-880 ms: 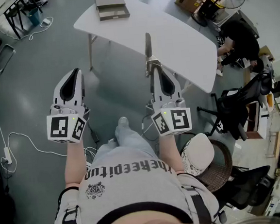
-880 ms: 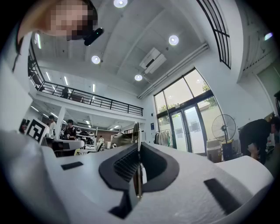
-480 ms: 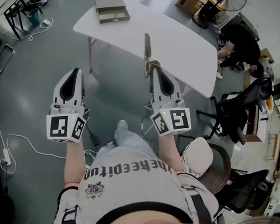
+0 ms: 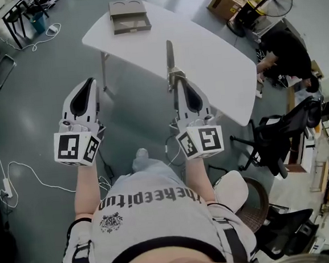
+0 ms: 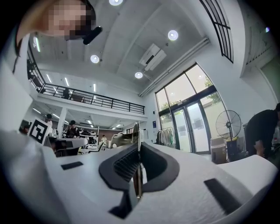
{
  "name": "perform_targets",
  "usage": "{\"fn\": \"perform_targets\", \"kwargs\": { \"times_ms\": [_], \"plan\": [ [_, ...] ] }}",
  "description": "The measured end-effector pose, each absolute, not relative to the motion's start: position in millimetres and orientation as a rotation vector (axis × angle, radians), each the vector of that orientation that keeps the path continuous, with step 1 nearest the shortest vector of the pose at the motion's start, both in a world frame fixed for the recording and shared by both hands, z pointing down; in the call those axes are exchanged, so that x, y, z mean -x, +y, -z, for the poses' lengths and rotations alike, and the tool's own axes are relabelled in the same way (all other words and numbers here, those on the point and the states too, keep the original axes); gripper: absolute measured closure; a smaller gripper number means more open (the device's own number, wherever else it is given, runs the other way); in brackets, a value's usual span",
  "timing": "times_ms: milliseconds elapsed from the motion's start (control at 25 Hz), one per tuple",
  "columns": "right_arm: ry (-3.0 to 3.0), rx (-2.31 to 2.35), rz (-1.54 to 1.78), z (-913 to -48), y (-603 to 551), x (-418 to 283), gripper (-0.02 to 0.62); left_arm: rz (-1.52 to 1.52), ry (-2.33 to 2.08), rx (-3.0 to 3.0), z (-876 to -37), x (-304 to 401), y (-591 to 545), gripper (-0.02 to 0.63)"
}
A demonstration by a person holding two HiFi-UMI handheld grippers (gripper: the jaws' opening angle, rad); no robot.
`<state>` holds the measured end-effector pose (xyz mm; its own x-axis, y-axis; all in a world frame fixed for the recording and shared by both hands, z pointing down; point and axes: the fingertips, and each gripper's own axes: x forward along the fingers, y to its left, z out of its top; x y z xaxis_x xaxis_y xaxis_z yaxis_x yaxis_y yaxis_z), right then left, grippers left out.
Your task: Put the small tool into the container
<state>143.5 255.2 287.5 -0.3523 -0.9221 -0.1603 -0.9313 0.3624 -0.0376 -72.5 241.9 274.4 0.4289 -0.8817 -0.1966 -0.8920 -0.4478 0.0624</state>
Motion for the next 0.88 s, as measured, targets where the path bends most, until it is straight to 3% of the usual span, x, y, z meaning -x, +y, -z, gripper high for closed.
{"fn": "perform_targets", "kwargs": {
  "times_ms": [880],
  "plan": [
    [2.484, 1.575, -0.029, -292, 132, -190, 0.591, -0.302, 1.701, 2.550, -271, 25, 133, 0.594]
  ]
}}
